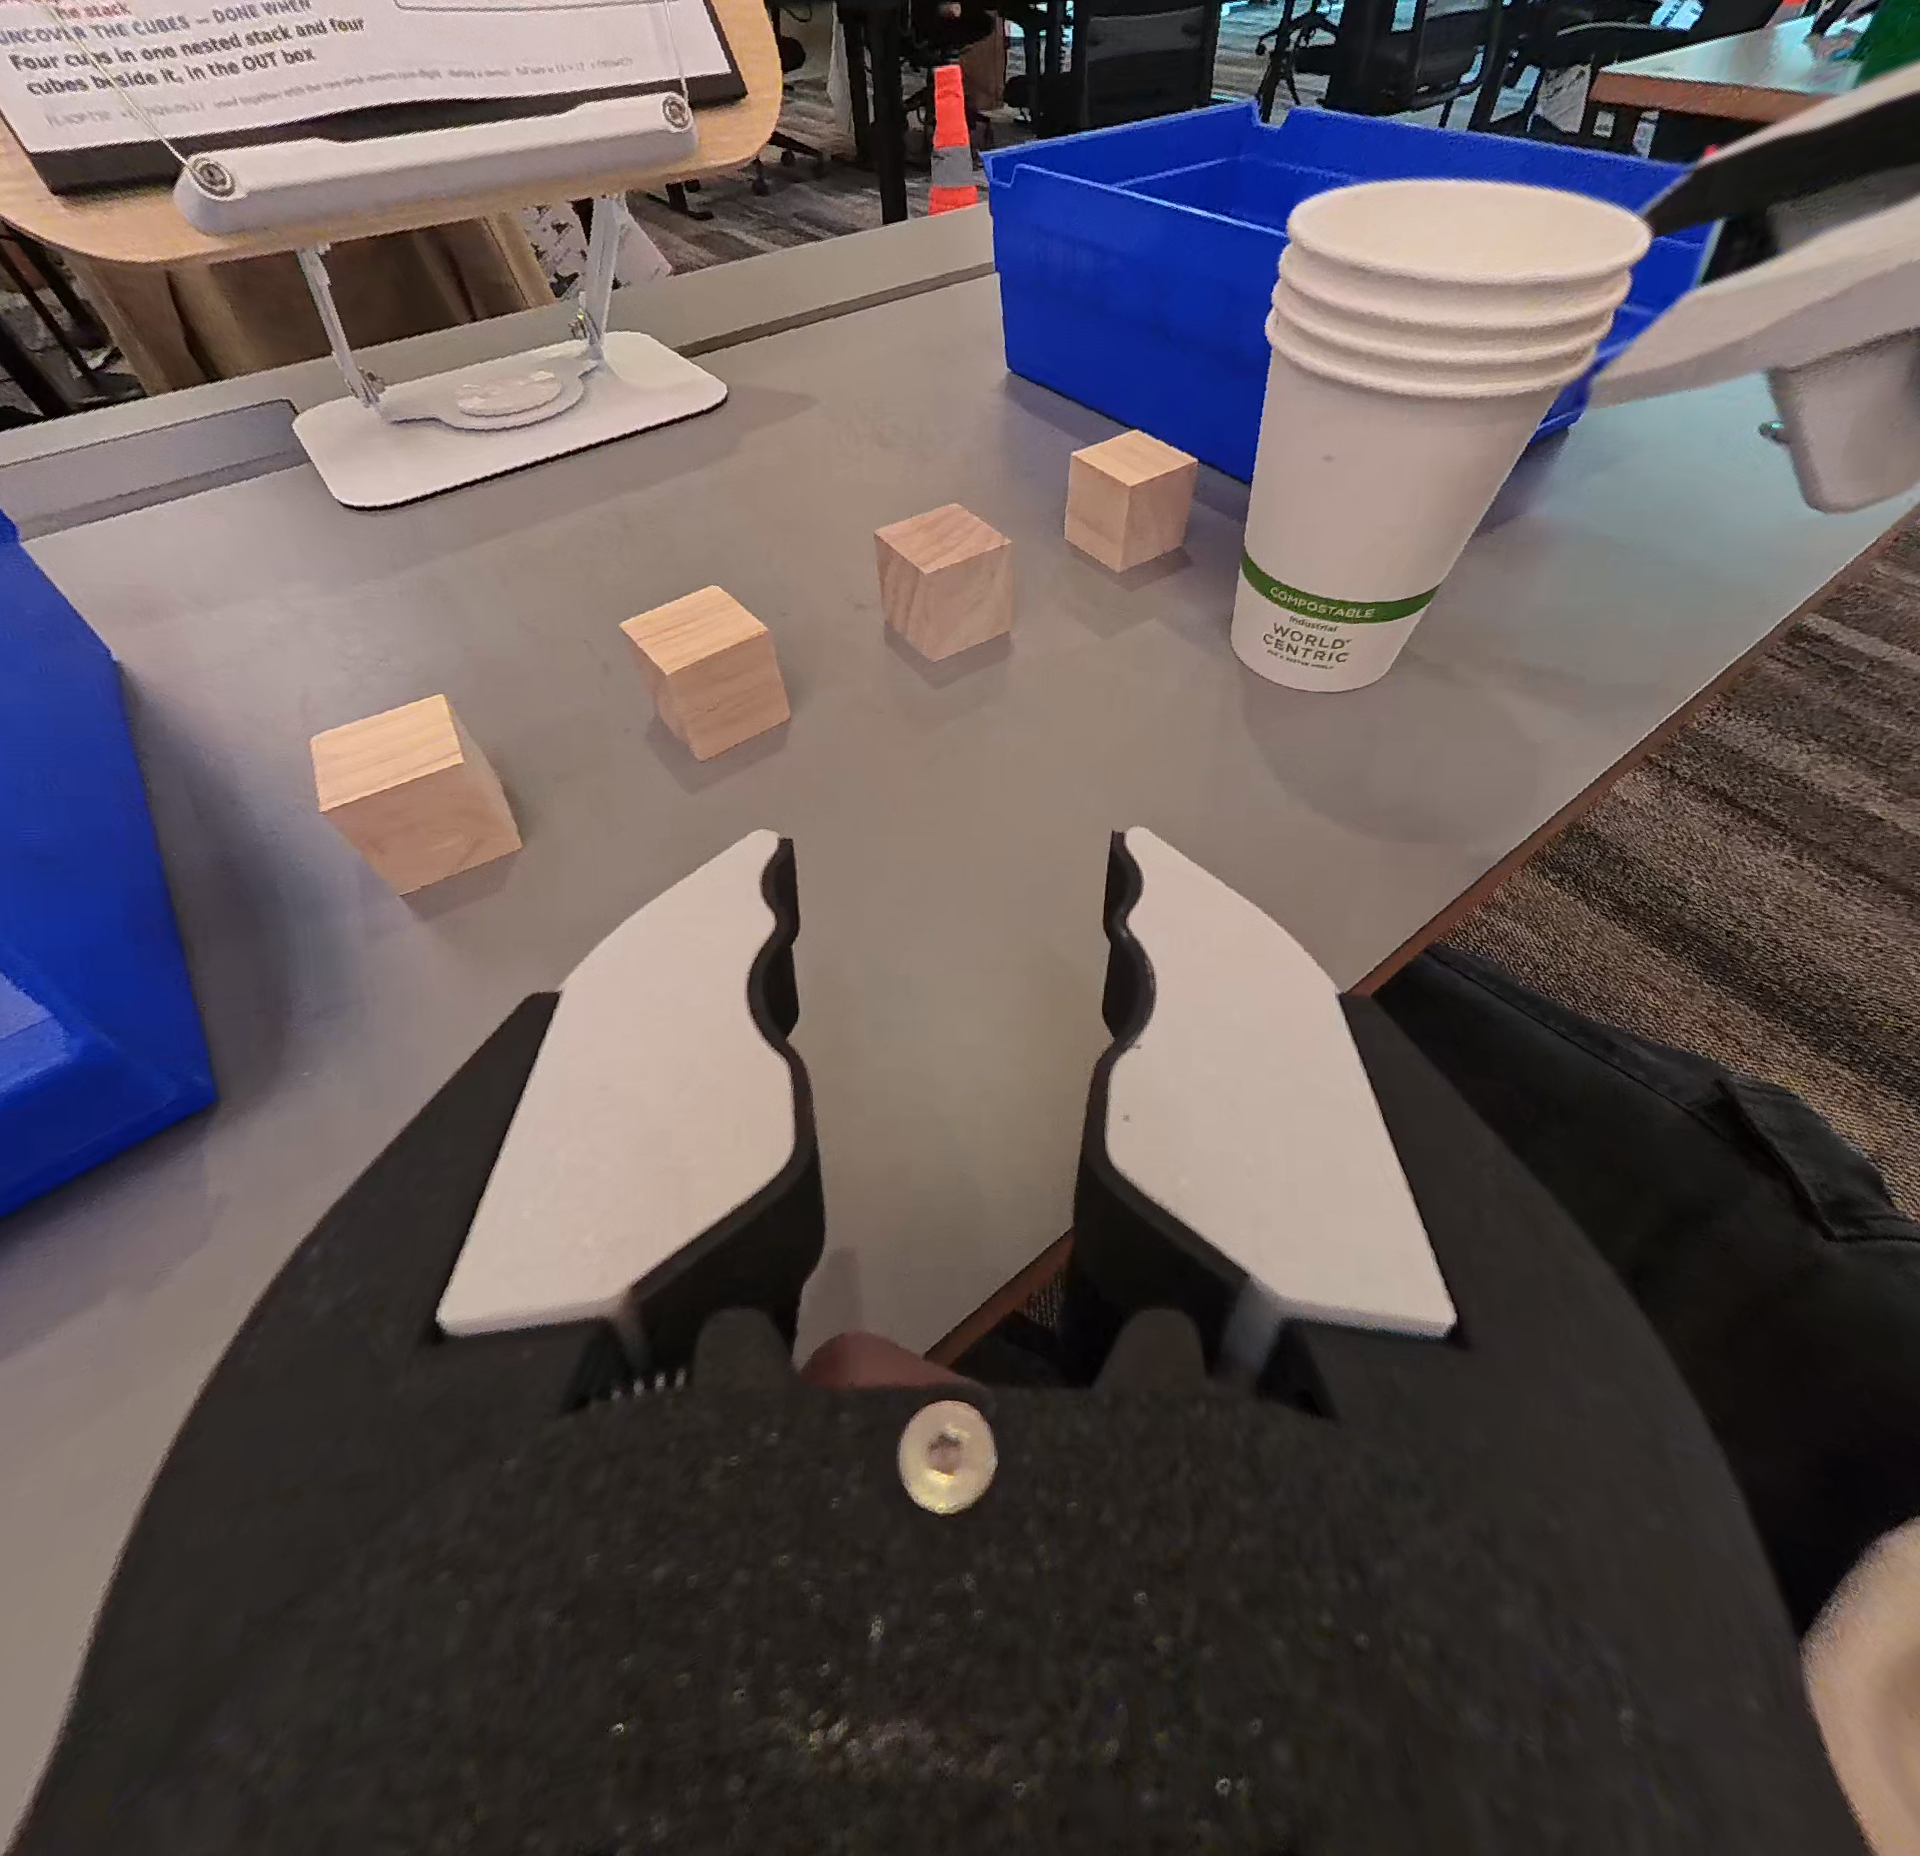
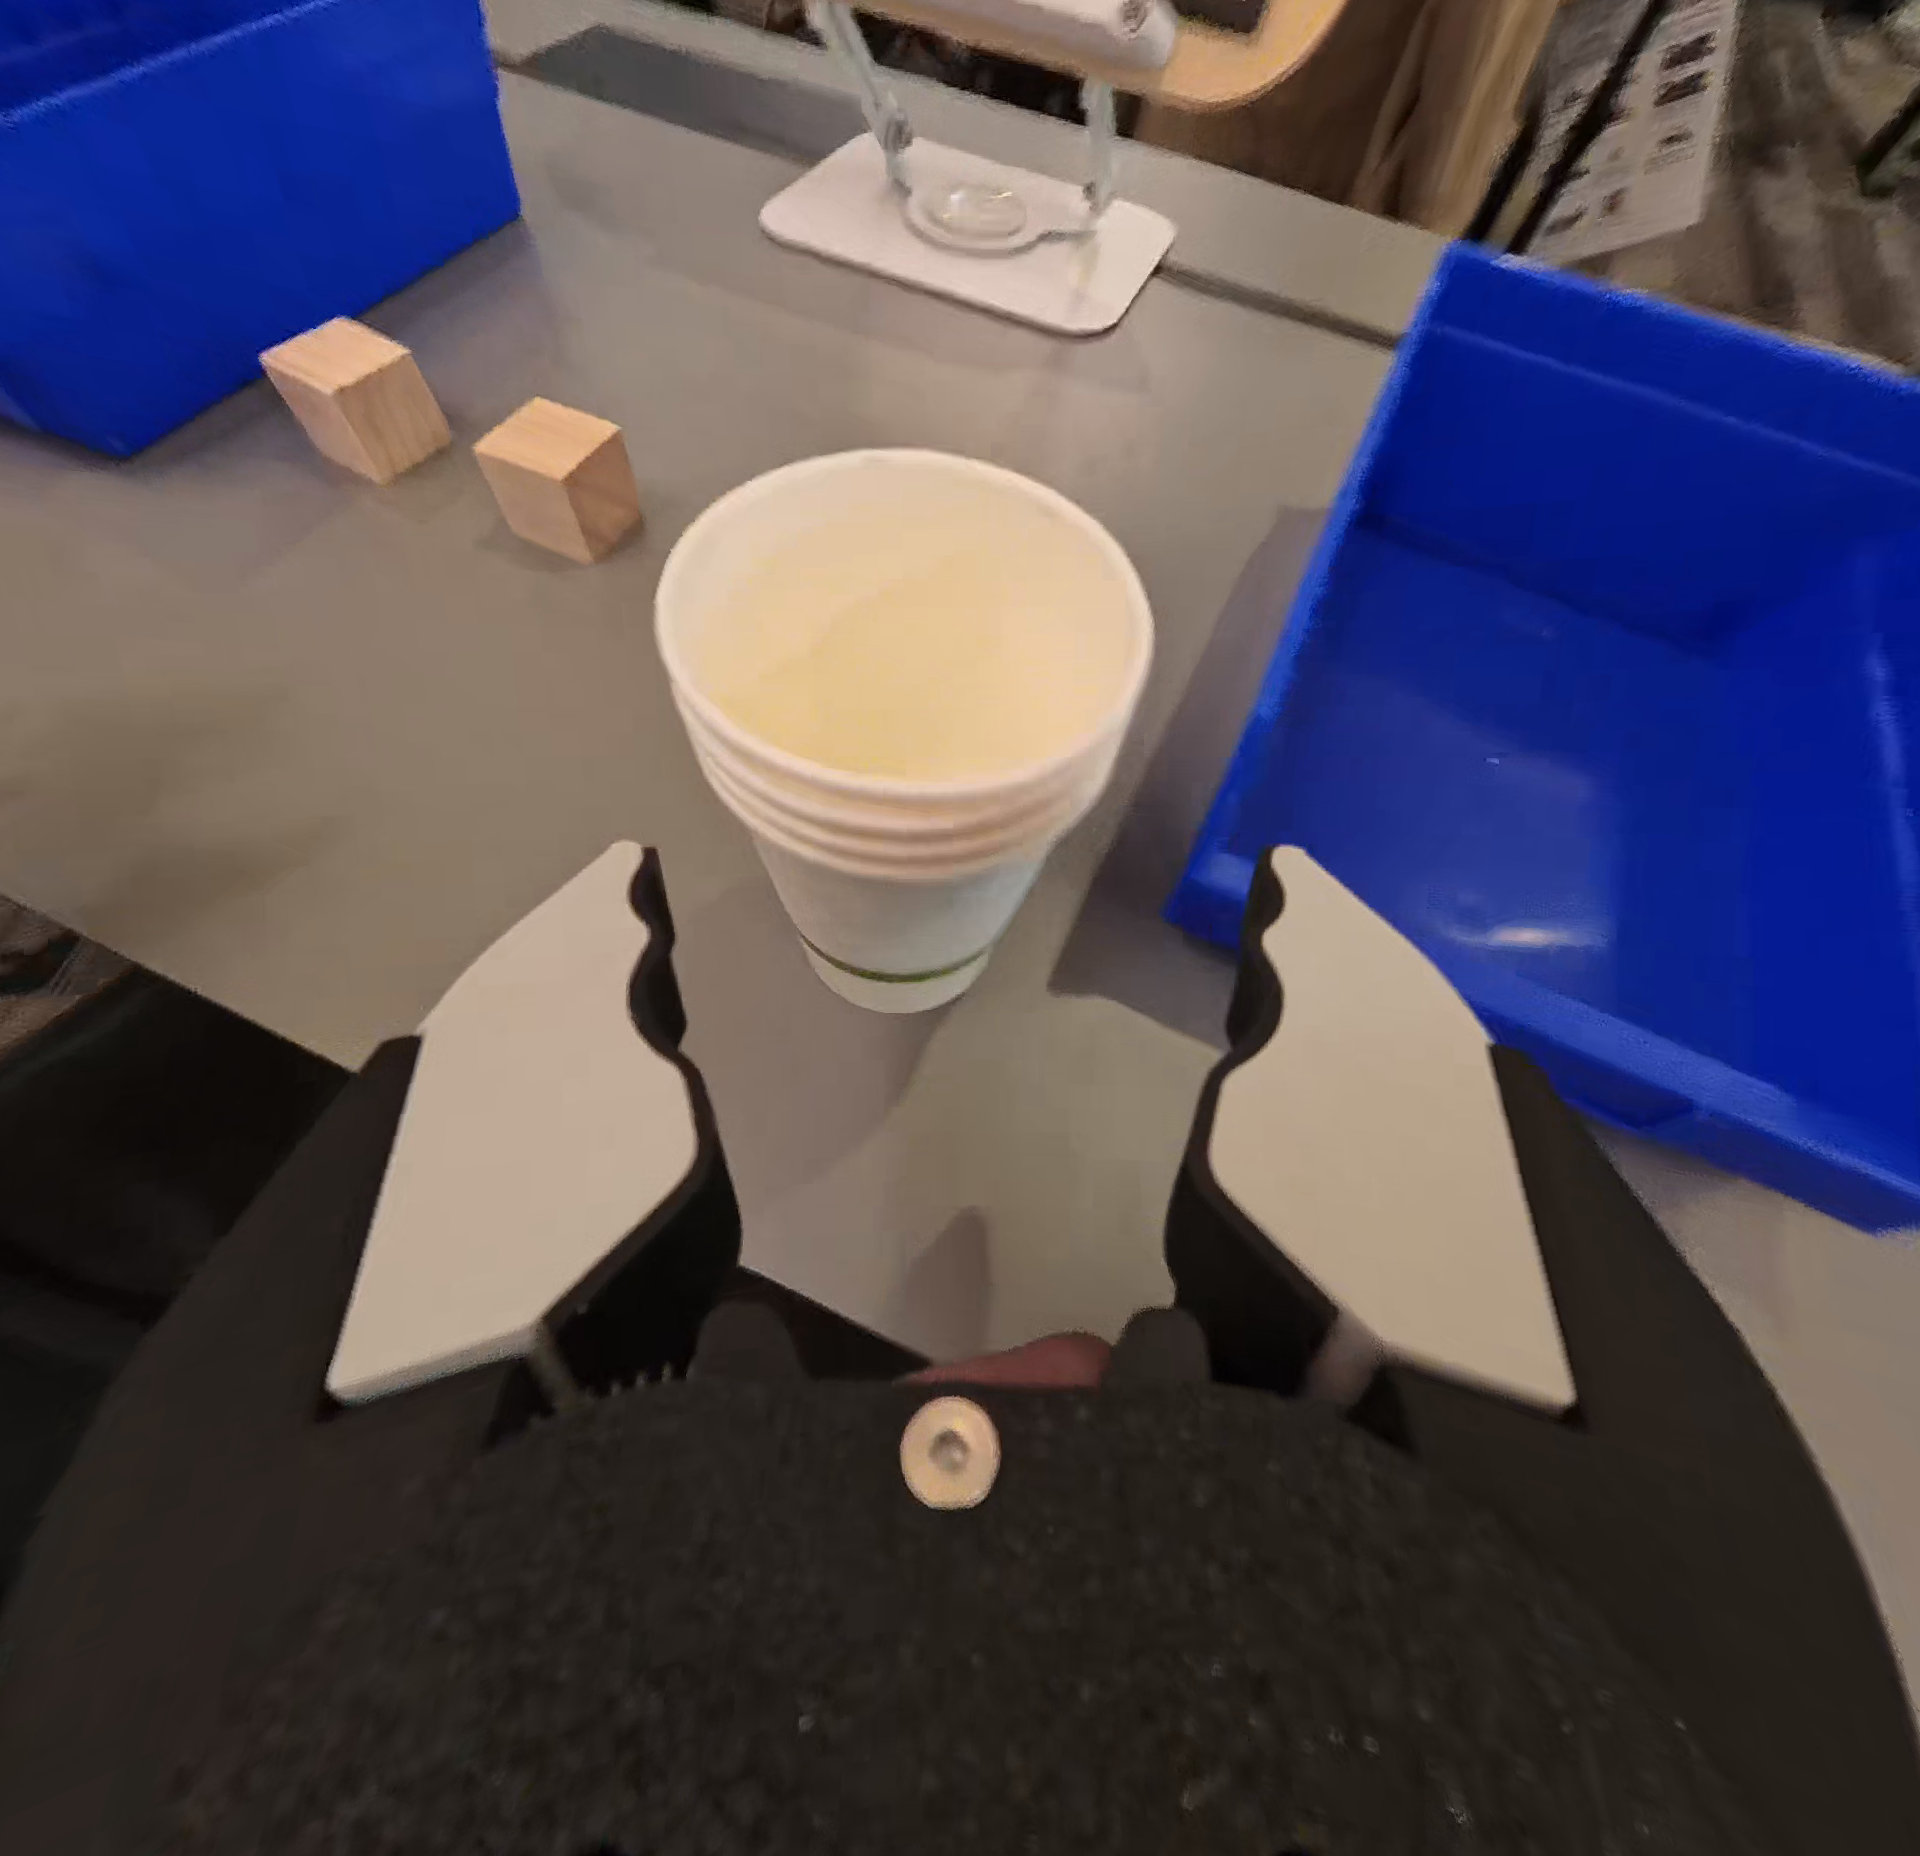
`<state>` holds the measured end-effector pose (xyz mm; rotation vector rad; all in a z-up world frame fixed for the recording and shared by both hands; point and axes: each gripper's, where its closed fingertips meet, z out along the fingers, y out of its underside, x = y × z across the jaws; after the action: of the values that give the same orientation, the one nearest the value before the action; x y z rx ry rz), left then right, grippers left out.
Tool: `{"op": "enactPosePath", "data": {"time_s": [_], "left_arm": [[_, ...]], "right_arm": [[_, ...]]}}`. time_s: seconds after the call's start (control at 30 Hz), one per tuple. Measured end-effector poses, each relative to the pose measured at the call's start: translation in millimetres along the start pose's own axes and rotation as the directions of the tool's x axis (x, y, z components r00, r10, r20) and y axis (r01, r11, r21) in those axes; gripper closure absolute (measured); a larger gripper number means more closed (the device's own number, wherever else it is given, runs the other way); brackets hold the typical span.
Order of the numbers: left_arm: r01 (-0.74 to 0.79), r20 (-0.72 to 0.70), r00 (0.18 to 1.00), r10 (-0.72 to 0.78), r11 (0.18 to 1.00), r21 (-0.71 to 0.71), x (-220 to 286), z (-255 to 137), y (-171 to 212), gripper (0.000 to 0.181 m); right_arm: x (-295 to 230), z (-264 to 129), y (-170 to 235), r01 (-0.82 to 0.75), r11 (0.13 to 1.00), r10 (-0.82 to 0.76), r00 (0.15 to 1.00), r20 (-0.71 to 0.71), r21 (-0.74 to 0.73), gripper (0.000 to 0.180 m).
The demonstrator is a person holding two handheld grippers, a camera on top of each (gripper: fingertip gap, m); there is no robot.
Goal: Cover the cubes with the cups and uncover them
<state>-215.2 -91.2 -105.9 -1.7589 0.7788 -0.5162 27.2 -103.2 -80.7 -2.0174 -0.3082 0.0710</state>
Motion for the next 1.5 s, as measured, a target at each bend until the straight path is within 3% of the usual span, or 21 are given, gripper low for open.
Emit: {"op": "enactPosePath", "data": {"time_s": [0.17,0.3,0.7,0.93,1.1,1.23,1.37,1.5], "left_arm": [[0.028,0.0,1.0,-0.028,1.0,0.009,-3.9,-4.1,-1.0,0.124],[0.043,-0.015,0.999,-0.043,0.999,0.005,-1.9,-3.1,-0.4,0.124],[0.0,-0.035,0.999,0.001,1.0,0.011,11.6,-7.1,-3.1,0.124],[-0.027,-0.046,0.999,0.028,1.0,0.01,18.9,-5.6,-2.6,0.124],[-0.029,-0.046,0.999,0.029,1.0,0.003,18.6,-4.9,-0.7,0.125],[-0.02,-0.044,0.999,0.02,1.0,0.002,15.3,-6.4,-0.7,0.125],[-0.002,-0.04,0.999,0.002,1.0,0.006,11.4,-5.5,-0.5,0.125],[0.021,-0.032,0.999,-0.022,1.0,-0.005,8.4,-1.9,1.5,0.125]], "right_arm": [[-12.6,-33.0,26.7,-0.173,0.954,0.191,0.98,-0.05,0.246,0.08],[-22.9,-17.2,42.3,-0.162,0.953,0.204,0.968,-0.149,0.258,0.083],[-17.2,63.6,34.2,-0.272,0.952,0.297,0.935,-0.196,0.141,0.081],[-9.3,77.1,33.0,-0.277,0.957,0.288,0.937,-0.198,0.083,0.092],[-8.8,56.9,35.2,-0.262,0.956,0.283,0.941,-0.185,0.129,0.093],[3.7,-2.2,27.3,-0.234,0.953,0.271,0.941,-0.202,0.191,0.093],[59.9,-57.5,-5.6,-0.182,0.944,0.263,0.918,-0.296,0.276,0.093],[126.0,-53.5,-56.4,-0.16,0.922,0.279,0.906,-0.317,0.354,0.093]]}}
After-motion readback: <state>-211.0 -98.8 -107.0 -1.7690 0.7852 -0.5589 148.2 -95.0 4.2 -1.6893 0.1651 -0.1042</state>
